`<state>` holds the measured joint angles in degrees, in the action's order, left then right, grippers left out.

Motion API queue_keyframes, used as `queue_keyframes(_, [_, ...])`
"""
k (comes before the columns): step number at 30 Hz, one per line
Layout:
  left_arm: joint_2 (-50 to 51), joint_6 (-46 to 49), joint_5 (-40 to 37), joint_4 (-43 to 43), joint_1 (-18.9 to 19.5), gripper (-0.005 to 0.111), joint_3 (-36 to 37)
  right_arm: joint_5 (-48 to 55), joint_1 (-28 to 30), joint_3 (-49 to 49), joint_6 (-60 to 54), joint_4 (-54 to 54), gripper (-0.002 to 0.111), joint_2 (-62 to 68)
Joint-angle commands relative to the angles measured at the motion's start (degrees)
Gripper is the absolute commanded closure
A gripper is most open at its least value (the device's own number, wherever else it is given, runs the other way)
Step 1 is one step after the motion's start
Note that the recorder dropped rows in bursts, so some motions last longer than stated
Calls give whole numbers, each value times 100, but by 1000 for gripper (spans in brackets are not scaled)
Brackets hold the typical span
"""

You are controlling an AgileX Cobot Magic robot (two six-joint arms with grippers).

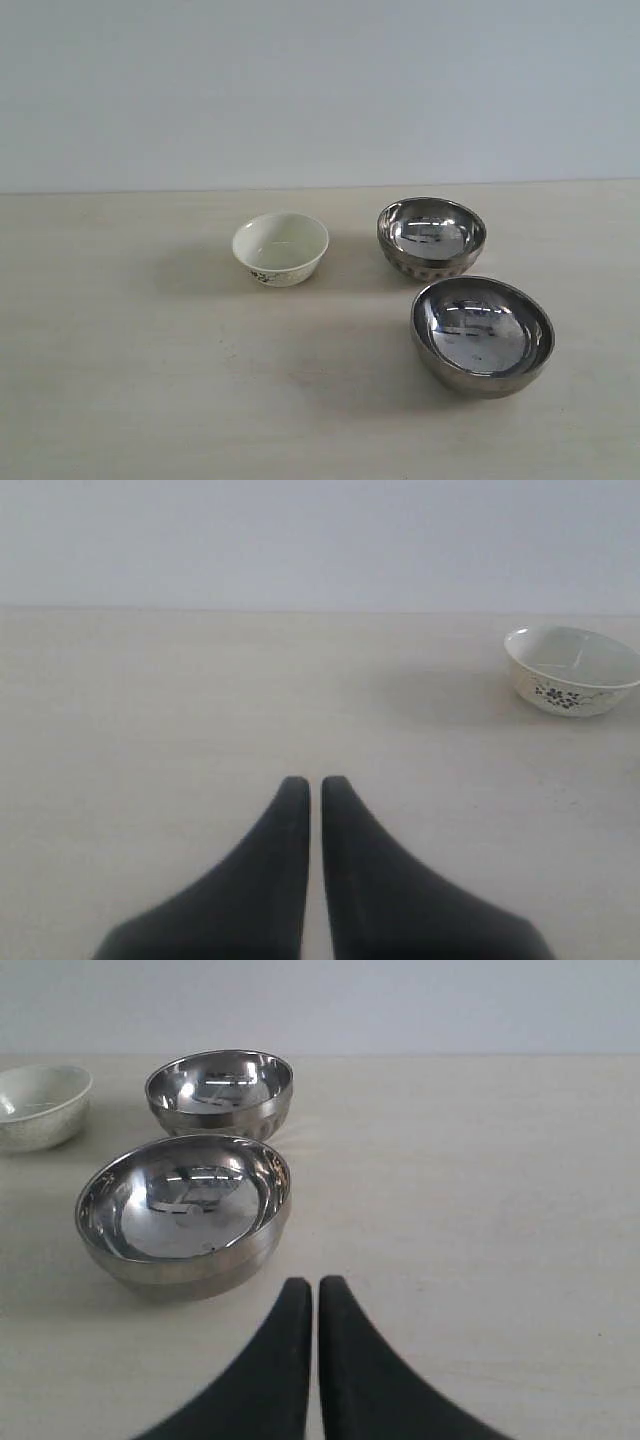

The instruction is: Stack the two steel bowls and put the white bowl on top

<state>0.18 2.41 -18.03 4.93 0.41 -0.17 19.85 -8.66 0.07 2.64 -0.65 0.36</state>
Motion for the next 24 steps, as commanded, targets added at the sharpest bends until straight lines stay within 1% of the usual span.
queue_keyframes(1, [-18, -27, 43, 0, -29, 103, 17, -29, 12, -7, -18, -16, 108, -36])
queue_keyframes(3, [-18, -27, 43, 0, -29, 103, 17, -57, 12, -7, -18, -16, 108, -36])
queue_keyframes(6, [-18, -27, 43, 0, -29, 103, 17, -560, 12, -7, -18, -28, 108, -36])
queue_keyframes(18, [-18, -27, 43, 0, -29, 103, 17, -4622, 12, -7, -6, -17, 108, -36])
queue_keyframes(24, [-18, -27, 43, 0, -29, 103, 17, -5981, 12, -7, 317, -17, 108, -36])
